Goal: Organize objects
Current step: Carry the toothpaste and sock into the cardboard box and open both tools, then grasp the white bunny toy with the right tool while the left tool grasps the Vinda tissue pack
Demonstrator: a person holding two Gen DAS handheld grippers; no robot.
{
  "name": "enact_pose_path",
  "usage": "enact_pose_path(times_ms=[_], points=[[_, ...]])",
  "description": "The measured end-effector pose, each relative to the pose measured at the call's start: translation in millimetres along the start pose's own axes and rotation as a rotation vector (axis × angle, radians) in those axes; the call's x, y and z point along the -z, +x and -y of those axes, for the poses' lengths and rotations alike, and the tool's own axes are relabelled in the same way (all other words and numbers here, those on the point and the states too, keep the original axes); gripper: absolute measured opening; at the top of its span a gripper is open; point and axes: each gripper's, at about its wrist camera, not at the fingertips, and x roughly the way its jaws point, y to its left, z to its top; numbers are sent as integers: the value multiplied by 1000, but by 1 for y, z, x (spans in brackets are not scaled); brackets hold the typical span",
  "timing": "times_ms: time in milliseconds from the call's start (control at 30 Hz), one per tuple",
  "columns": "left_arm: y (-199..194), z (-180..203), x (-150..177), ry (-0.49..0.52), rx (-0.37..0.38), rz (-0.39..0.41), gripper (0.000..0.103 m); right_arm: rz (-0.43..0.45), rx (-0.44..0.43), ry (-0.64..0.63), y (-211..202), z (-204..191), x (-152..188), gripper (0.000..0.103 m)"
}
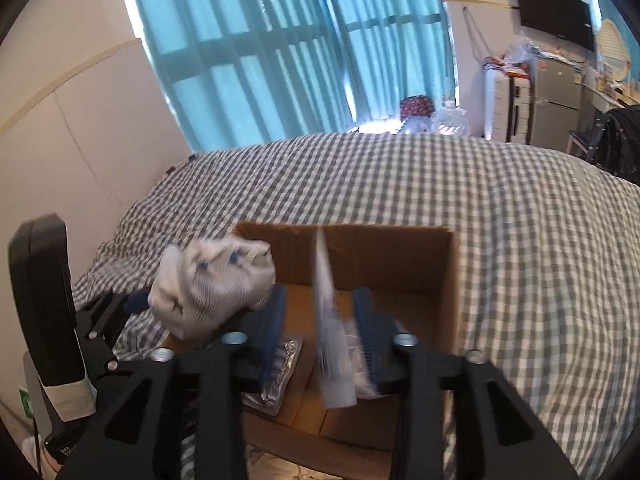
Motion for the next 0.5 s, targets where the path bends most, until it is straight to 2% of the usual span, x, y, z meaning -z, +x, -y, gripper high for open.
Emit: enact_pose_path(times_ms=[33, 200, 500], points=[[-3, -1, 1, -9, 0, 0, 99, 14, 4, 3, -6, 1, -1, 55], [-26, 0, 1, -40, 24, 6, 103, 63, 51, 8, -43, 4, -6, 62], [-113, 2, -1, -6, -16, 112, 103, 156, 114, -3, -137, -5, -2, 64]])
